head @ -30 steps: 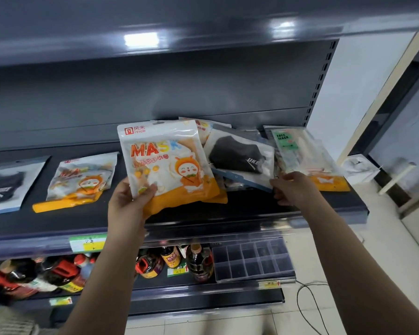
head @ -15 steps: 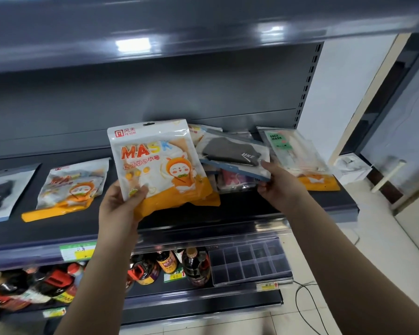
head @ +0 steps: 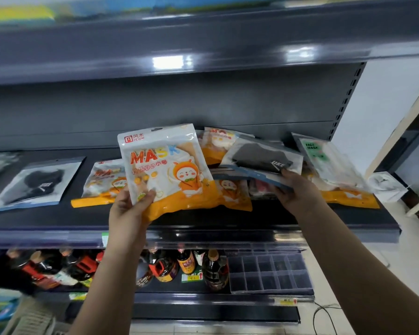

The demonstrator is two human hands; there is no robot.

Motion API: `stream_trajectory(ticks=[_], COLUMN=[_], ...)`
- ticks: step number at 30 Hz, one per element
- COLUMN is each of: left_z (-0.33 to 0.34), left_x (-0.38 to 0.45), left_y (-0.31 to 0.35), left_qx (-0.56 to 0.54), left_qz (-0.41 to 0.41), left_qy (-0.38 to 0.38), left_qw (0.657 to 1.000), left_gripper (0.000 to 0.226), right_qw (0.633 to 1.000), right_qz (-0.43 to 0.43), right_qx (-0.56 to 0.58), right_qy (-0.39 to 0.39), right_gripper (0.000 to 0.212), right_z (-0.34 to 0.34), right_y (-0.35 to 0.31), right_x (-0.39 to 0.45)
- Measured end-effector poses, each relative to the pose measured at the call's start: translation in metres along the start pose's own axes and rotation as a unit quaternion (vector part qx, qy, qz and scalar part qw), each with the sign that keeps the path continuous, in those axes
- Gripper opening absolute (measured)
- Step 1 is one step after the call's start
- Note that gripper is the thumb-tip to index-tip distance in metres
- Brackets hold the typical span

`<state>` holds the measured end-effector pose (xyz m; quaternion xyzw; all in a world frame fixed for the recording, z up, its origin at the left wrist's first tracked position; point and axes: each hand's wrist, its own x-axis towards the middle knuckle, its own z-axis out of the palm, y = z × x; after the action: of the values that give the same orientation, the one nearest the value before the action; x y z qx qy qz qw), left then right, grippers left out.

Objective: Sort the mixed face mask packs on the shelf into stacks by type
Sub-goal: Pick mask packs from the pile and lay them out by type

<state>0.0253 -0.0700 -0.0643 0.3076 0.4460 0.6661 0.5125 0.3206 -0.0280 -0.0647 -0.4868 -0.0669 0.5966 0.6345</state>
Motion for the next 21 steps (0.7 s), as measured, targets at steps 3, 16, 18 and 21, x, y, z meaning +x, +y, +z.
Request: stream_trajectory(ticks=[3,16,18,21], left_z=[-0.008,-0.046,-0.057,-0.078], left_x=[0.000,-0.003,-0.004,-0.006], left_y=[0.002,0.022,0.028,0.038], left_qx=[0.002,-0.021,-0.018,-0.015], left_qz=[0.009,0.041,0.048,0.064], left_qy=[-0.004,-0.011,-0.007,0.007], left_qw=[1.000,0.999,0.999,0.998], left_gripper=[0.026,0.031,0.032,0.031], right_qw=[1.000,0.991,0.987,0.987], right_qz=[0.005,-0.022,-0.033,-0.046], right_qx=[0.018,0.043,0.030,-0.009], right_qy=[-0.014,-0.127,-0.152,-0.151], right_gripper=[0.007,0.029,0.024,0.018], right_z=[0.007,0.021,0.031,0.047], right_y=[0.002,0.010,0.018,0.036], right_x=[-0.006,-0.037,-0.042,-0.050])
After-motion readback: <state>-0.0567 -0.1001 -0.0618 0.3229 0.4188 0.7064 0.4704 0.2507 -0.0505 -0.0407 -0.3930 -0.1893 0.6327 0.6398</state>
